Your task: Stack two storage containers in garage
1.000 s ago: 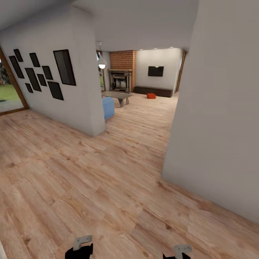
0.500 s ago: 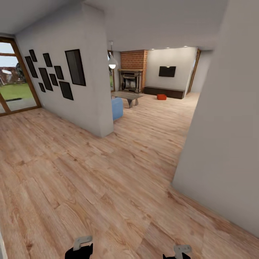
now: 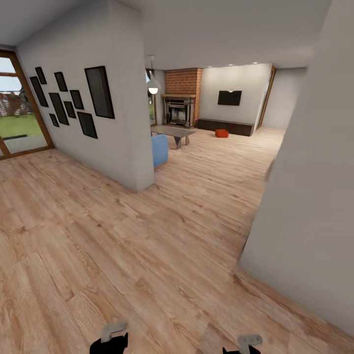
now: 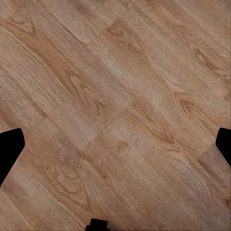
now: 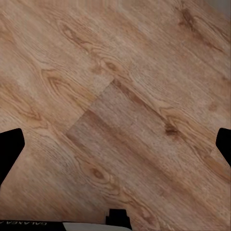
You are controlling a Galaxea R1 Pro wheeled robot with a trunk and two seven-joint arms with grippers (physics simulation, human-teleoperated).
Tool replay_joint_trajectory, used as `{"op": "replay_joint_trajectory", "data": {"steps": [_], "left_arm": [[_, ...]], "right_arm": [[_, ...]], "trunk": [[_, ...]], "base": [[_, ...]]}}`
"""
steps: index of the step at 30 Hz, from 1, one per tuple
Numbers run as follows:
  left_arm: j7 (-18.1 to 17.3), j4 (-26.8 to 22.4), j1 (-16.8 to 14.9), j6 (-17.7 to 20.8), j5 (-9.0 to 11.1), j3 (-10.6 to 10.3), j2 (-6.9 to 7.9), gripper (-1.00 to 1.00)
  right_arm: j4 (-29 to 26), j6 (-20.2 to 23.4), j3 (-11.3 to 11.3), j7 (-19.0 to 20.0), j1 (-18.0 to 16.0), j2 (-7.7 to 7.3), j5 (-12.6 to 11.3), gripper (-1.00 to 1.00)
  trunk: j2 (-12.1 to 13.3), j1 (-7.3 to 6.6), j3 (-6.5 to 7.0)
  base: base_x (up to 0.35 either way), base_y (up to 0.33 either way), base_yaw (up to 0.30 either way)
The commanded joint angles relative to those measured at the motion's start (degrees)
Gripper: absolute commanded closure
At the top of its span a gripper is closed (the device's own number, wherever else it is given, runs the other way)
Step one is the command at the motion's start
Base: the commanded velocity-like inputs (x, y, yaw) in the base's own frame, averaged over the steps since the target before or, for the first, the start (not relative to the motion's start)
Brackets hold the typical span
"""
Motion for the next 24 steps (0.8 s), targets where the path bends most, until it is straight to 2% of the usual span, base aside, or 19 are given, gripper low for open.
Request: {"op": "replay_joint_trajectory", "data": {"steps": [1, 24], "left_arm": [[0.12, 0.25, -0.11, -0.37, 0.4, -0.49, -0.04, -1.0], [0.11, 0.25, -0.11, -0.42, 0.4, -0.52, -0.15, -1.0]], "right_arm": [[0.05, -0.12, 0.34, -0.35, -0.05, -0.02, 0.11, -1.0], [0.05, -0.1, 0.34, -0.35, -0.08, -0.2, 0.11, -1.0]], "trunk": [[-0.1, 0.06, -0.1], [-0.1, 0.06, -0.1]], "base": [[0.329, 0.0, 0.0], [0.329, 0.0, 0.0]]}}
